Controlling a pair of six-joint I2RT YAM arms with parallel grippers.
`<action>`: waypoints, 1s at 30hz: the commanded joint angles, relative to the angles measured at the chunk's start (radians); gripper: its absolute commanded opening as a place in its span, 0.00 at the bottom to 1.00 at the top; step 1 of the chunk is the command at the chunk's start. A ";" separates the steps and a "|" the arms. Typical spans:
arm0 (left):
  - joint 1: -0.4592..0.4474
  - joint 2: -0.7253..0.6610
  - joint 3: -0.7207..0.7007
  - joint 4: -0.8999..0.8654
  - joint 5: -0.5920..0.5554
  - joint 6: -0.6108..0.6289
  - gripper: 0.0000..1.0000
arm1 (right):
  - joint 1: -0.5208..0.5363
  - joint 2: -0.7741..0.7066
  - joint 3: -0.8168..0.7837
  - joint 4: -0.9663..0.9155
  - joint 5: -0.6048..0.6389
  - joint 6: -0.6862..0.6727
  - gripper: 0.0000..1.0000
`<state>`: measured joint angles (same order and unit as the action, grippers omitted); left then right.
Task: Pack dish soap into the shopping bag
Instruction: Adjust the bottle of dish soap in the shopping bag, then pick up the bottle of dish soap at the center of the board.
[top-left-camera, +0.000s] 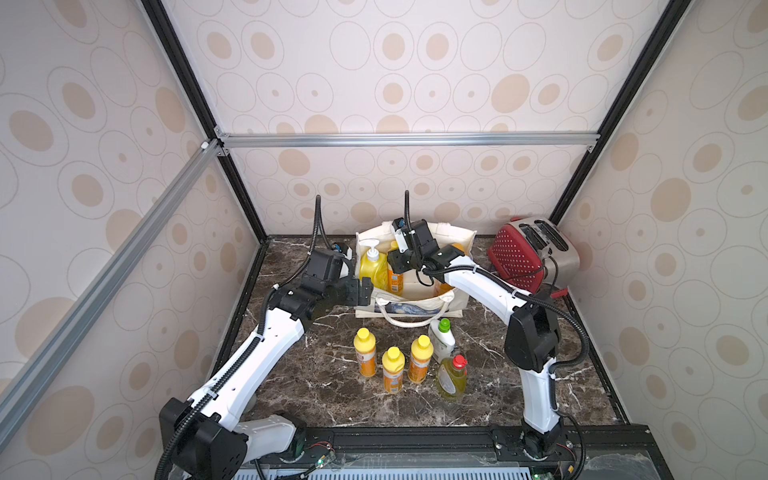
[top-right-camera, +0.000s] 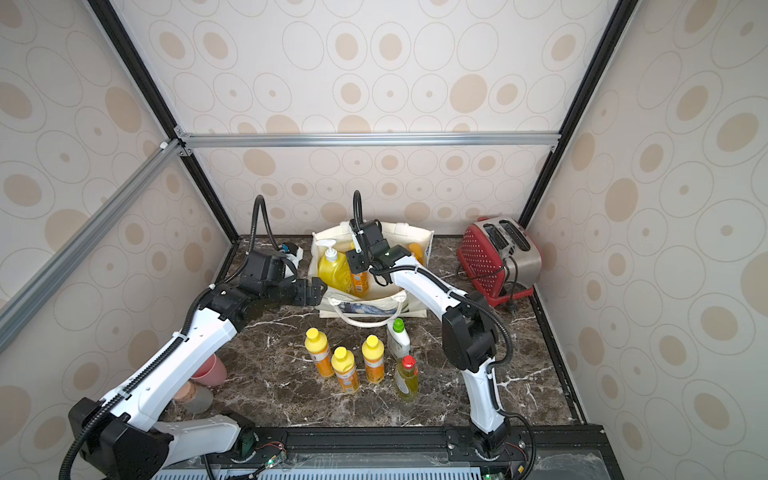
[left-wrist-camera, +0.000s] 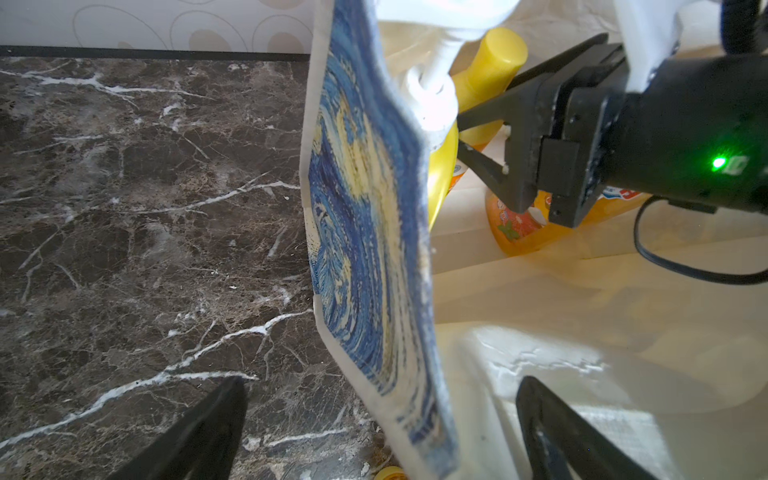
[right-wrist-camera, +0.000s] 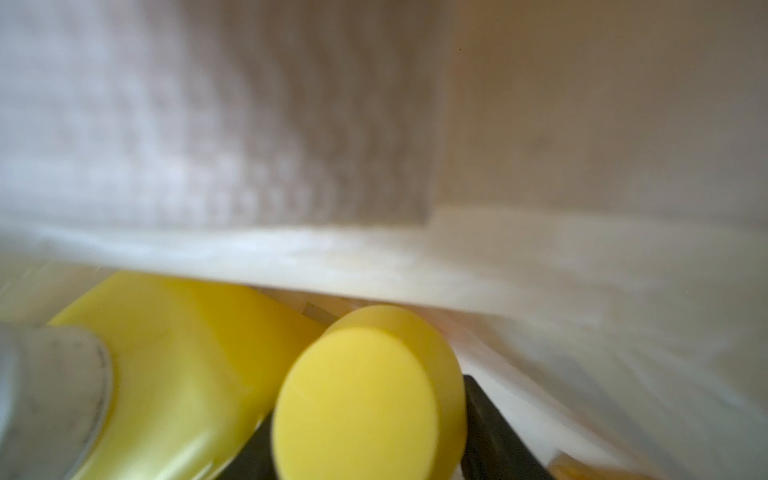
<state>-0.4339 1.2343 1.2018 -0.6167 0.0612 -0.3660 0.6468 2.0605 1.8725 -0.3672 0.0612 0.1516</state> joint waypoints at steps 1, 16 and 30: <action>-0.005 -0.034 0.045 -0.065 -0.027 0.018 0.99 | 0.003 -0.029 0.014 0.057 -0.017 0.000 0.67; -0.002 -0.072 0.107 -0.126 -0.124 0.022 0.99 | 0.002 -0.201 0.129 -0.159 -0.113 -0.029 0.88; 0.076 -0.253 -0.121 0.071 -0.256 -0.078 0.99 | 0.017 -0.609 -0.065 -0.658 -0.382 -0.111 0.83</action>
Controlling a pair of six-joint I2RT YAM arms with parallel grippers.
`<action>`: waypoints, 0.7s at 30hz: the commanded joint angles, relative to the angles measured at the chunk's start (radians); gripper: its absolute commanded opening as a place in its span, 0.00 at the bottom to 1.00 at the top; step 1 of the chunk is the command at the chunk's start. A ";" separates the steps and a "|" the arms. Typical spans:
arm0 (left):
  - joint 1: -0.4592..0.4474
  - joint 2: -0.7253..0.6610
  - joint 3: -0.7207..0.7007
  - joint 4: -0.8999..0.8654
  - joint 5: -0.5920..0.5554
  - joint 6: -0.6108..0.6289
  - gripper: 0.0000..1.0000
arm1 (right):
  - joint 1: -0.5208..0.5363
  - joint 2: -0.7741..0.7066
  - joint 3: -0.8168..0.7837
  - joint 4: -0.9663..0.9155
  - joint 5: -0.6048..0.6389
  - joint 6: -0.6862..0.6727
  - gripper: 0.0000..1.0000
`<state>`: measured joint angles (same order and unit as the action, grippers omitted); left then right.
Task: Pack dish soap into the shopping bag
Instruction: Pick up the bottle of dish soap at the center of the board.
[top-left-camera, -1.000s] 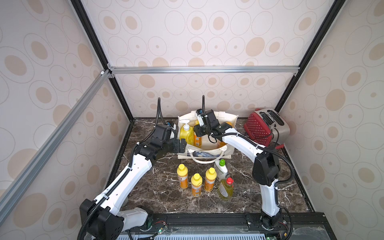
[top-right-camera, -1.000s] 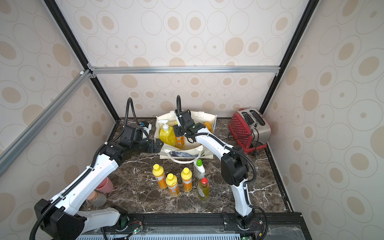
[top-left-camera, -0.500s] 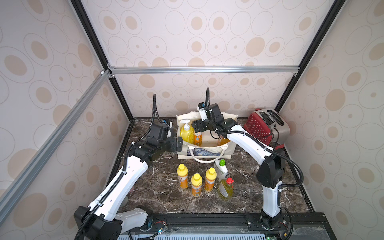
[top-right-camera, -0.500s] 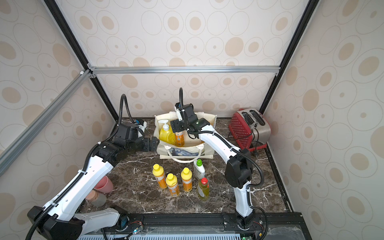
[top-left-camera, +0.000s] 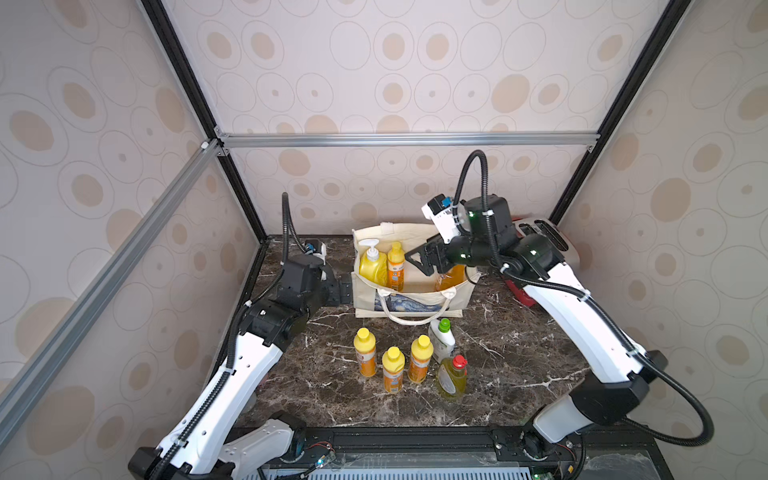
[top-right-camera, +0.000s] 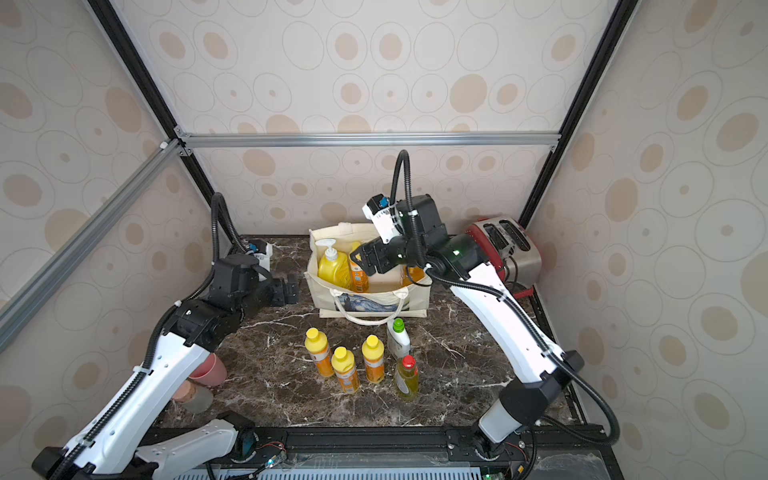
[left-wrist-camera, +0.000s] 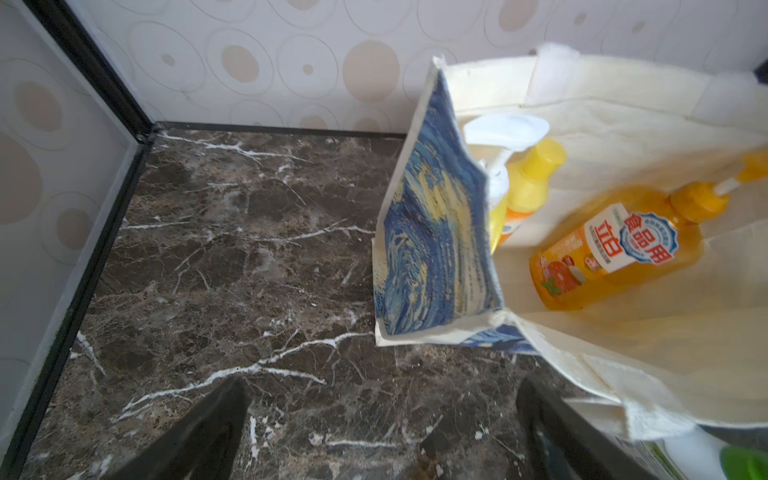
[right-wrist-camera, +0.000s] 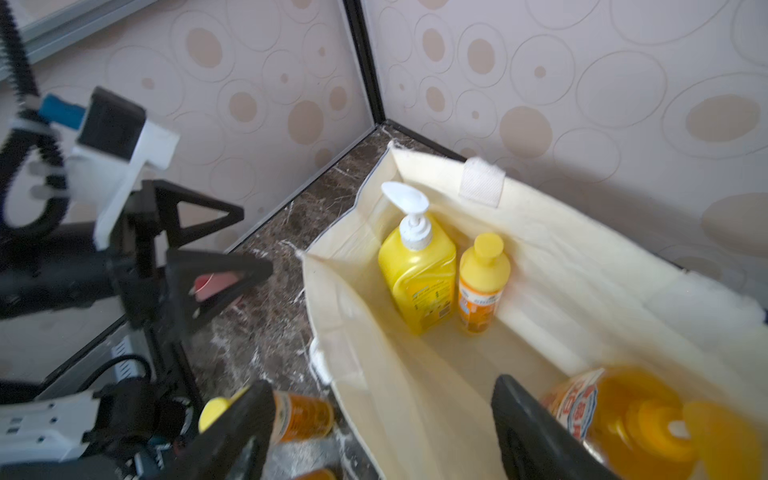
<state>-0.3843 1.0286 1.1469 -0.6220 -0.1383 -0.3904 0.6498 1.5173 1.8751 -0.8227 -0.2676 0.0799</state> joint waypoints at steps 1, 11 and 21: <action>0.032 -0.066 -0.096 0.095 -0.070 -0.066 0.99 | 0.023 -0.097 -0.099 -0.232 -0.050 -0.050 0.82; 0.034 -0.172 -0.399 0.288 -0.174 -0.185 0.99 | 0.172 -0.261 -0.419 -0.253 0.048 0.007 0.85; 0.036 -0.173 -0.529 0.363 -0.195 -0.188 0.99 | 0.261 -0.205 -0.538 -0.156 0.079 0.010 0.86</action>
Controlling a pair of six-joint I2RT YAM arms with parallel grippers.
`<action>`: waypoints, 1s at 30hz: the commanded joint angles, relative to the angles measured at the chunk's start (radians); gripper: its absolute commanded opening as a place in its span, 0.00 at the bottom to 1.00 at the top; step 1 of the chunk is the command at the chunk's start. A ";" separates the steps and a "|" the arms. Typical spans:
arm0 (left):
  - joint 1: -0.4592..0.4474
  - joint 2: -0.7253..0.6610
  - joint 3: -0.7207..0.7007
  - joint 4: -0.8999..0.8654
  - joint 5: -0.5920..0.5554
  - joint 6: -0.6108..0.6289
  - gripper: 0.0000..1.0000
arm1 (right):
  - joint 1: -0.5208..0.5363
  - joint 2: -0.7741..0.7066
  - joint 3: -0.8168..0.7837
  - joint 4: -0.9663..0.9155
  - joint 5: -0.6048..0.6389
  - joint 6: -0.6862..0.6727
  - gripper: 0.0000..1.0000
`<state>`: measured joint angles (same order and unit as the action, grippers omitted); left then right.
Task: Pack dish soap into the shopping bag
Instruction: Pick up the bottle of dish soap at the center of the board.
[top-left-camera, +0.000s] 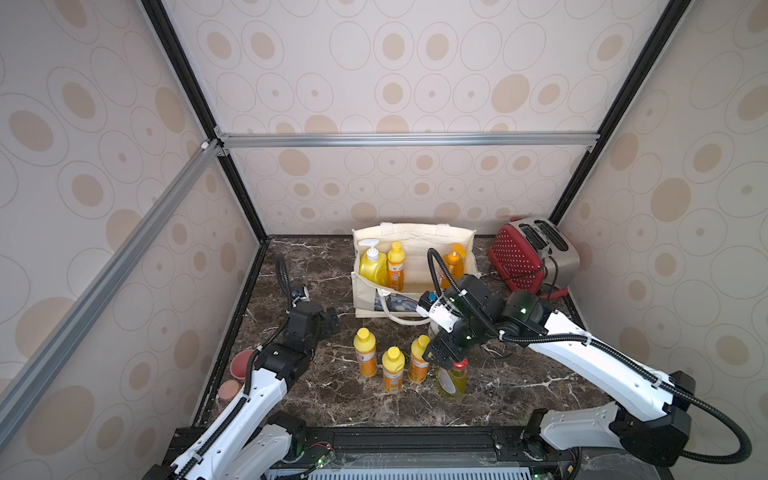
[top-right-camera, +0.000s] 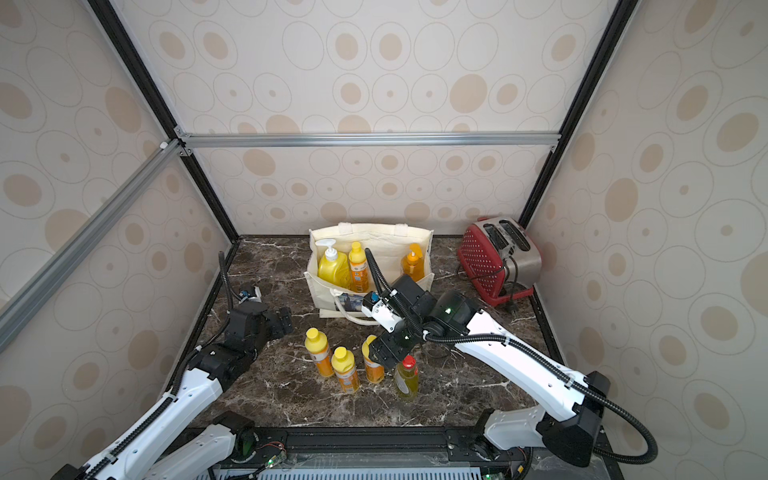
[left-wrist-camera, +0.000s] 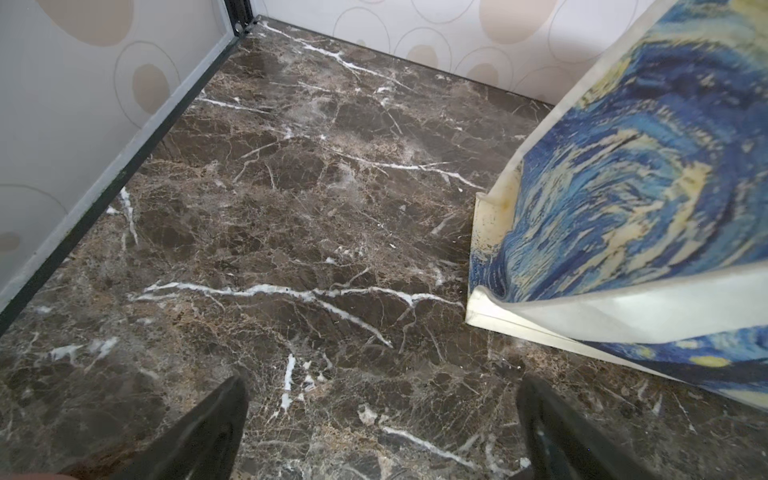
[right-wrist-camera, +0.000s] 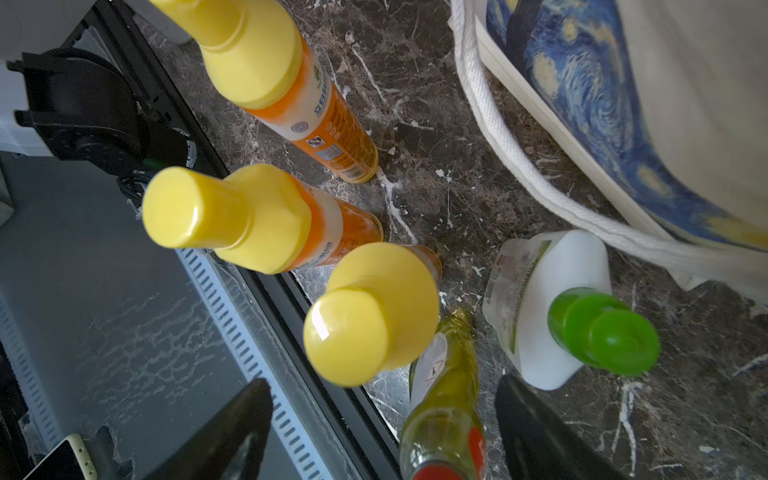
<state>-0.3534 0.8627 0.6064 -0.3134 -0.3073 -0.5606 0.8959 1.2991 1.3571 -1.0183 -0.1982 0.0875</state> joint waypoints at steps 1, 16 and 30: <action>0.004 -0.005 0.010 0.057 -0.026 -0.017 0.99 | 0.017 0.019 -0.025 0.048 0.010 0.003 0.87; 0.003 0.006 0.010 0.066 -0.016 -0.012 0.99 | 0.070 0.120 -0.034 0.100 0.084 0.007 0.74; 0.004 0.007 0.010 0.071 -0.015 -0.012 0.99 | 0.089 0.106 0.066 -0.002 0.150 -0.008 0.46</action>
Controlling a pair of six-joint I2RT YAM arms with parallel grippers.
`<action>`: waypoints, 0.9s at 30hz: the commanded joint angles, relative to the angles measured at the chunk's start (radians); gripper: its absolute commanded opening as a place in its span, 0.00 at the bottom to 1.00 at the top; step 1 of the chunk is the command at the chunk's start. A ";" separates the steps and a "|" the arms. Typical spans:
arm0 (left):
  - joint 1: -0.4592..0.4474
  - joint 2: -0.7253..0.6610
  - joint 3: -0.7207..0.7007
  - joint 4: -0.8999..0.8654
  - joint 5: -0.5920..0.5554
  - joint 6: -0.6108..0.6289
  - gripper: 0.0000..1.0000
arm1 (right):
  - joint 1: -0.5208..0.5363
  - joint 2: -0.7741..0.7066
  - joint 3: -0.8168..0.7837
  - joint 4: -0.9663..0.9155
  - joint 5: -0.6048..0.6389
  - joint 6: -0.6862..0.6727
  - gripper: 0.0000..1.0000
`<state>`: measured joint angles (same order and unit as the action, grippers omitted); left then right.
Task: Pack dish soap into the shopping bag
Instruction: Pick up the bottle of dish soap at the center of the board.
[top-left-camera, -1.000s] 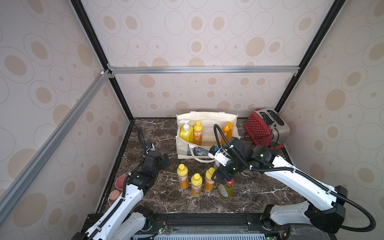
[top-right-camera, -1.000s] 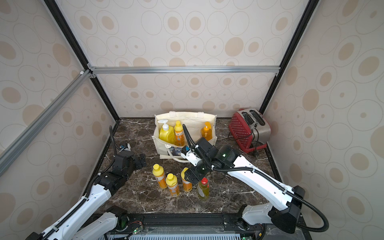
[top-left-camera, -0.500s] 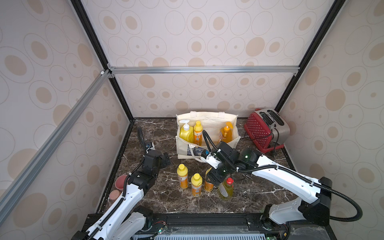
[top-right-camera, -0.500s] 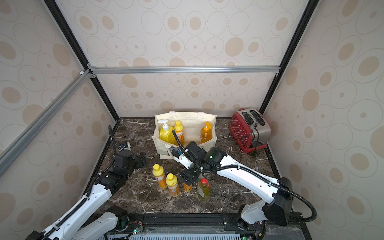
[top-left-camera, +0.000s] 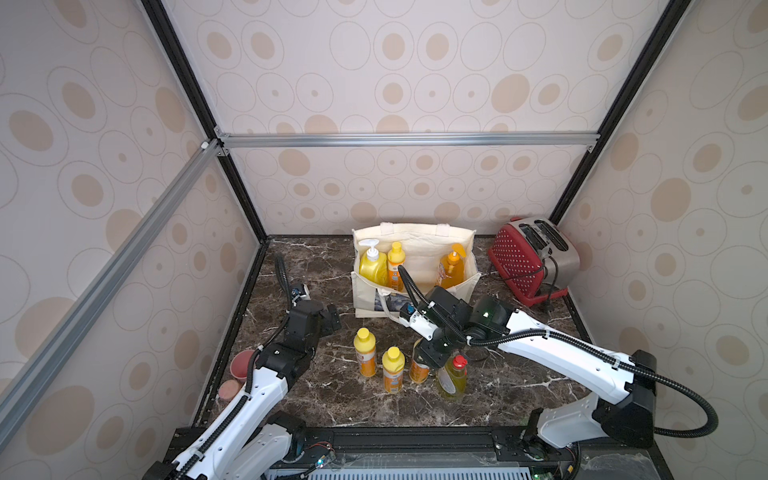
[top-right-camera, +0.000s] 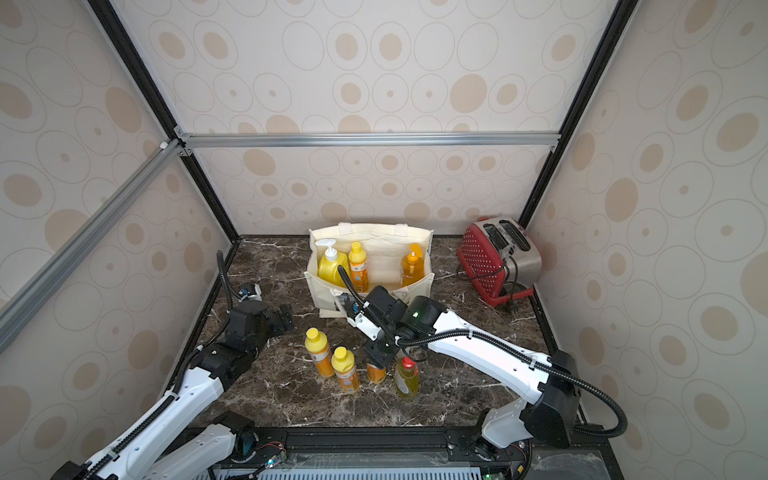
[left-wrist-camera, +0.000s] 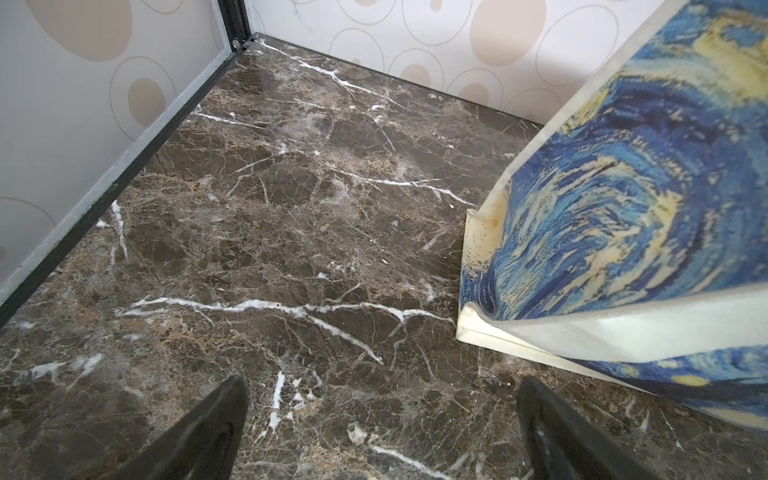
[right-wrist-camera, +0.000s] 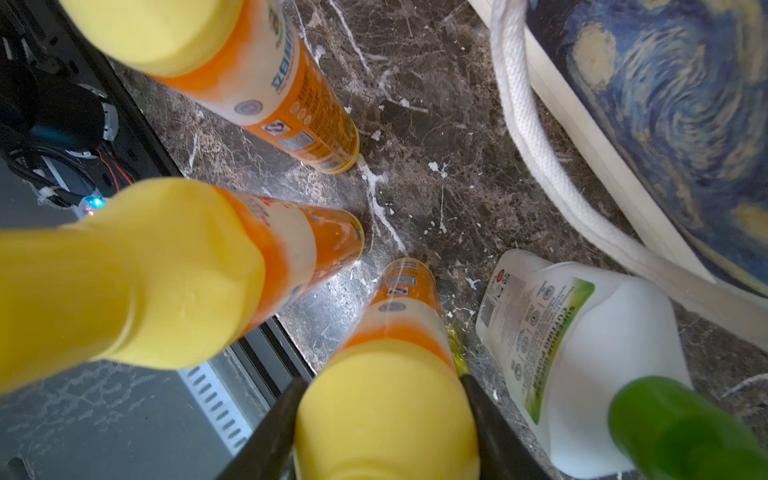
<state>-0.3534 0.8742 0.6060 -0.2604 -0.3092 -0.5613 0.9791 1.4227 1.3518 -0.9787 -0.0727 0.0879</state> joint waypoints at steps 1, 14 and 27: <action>0.005 -0.004 0.009 0.018 -0.012 -0.011 0.99 | 0.007 -0.019 0.092 -0.055 0.028 -0.012 0.43; 0.005 -0.004 0.009 0.017 -0.016 -0.013 0.99 | 0.006 0.003 0.575 -0.239 -0.028 -0.057 0.32; 0.004 -0.015 0.005 0.014 -0.008 -0.013 0.99 | -0.026 0.192 1.087 -0.233 -0.059 -0.117 0.32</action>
<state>-0.3534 0.8726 0.6060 -0.2485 -0.3088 -0.5613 0.9703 1.6012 2.3604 -1.2903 -0.1257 0.0036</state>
